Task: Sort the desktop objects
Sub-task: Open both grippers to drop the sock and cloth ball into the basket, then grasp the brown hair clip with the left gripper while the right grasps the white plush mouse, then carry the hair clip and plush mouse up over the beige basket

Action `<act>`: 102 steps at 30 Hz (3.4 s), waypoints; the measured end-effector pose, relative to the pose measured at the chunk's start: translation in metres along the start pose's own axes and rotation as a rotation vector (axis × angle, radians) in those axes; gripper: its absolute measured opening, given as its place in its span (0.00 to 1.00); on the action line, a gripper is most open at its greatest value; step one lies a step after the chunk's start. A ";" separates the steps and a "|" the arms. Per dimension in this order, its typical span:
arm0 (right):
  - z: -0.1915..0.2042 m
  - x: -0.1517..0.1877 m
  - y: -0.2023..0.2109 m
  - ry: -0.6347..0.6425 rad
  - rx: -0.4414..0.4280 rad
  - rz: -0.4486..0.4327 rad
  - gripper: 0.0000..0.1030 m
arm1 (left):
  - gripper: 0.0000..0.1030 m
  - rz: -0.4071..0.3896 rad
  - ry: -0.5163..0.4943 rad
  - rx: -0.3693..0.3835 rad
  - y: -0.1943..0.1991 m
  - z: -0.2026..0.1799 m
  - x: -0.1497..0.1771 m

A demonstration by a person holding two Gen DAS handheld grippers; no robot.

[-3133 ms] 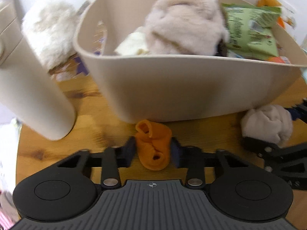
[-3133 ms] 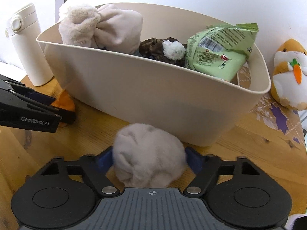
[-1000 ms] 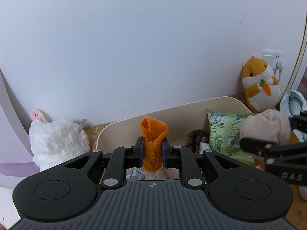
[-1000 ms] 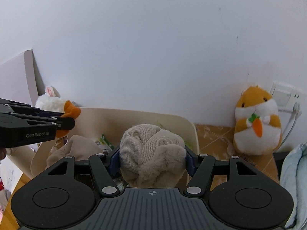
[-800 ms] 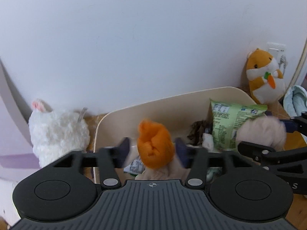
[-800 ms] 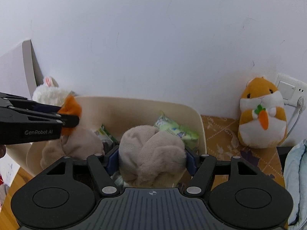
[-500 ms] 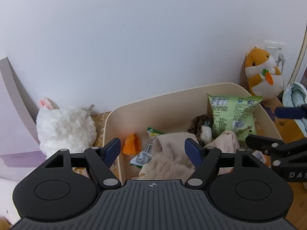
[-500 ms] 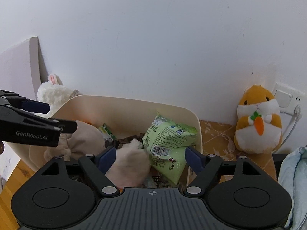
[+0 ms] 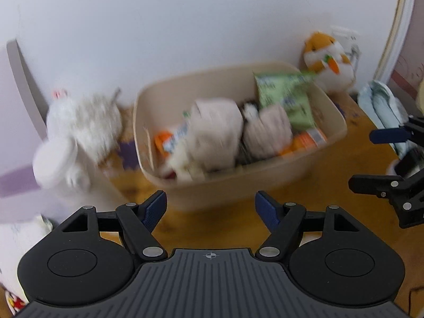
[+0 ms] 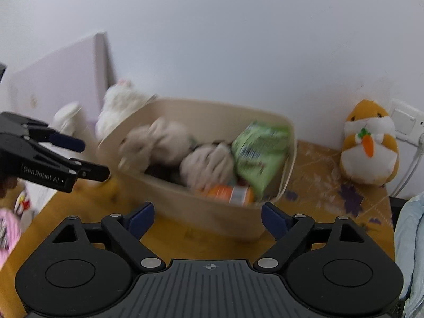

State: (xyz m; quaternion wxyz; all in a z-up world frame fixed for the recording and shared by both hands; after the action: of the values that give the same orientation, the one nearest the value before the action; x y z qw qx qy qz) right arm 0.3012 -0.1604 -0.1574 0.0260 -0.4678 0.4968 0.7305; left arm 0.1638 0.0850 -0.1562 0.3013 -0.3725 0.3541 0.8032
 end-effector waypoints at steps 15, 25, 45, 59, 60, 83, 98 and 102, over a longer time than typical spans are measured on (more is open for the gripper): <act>0.040 0.077 -0.014 0.124 -0.118 0.220 0.99 | 0.73 0.229 -0.050 0.094 -0.016 -0.043 0.096; 0.054 0.102 -0.040 0.151 -0.058 0.249 0.99 | 0.73 0.301 -0.040 0.038 -0.037 -0.051 0.131; 0.044 0.113 -0.064 -0.032 -0.033 0.287 0.72 | 0.64 0.342 -0.001 0.019 -0.058 -0.032 0.132; 0.038 0.112 -0.059 -0.043 -0.007 0.254 0.26 | 0.22 0.301 -0.028 0.049 -0.054 -0.030 0.129; 0.037 0.112 -0.059 -0.046 -0.007 0.257 0.24 | 0.20 0.302 -0.029 0.051 -0.054 -0.029 0.129; 0.027 0.099 -0.029 -0.066 -0.034 0.152 0.16 | 0.20 0.249 0.035 0.091 -0.032 -0.023 0.116; -0.012 0.045 0.013 -0.120 -0.015 -0.004 0.16 | 0.20 0.069 0.017 0.107 0.005 -0.017 0.061; -0.019 0.016 0.022 -0.112 -0.011 -0.060 0.16 | 0.20 0.012 0.016 0.104 0.017 -0.009 0.035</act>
State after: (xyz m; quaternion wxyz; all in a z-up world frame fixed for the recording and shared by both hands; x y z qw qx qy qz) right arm 0.2934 -0.1926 -0.1542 0.0730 -0.4410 0.4764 0.7571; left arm 0.1355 0.0758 -0.1825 0.3124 -0.3605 0.3998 0.7827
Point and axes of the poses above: each gripper's, at about its wrist camera, not at the fingertips, and y roughly against the way its jaws point, z to its left, x to its underside, the point moved 3 cm from there along -y, roughly the way its jaws point, and after that the axes turned 1 degree about y, right-handed, at the moved point
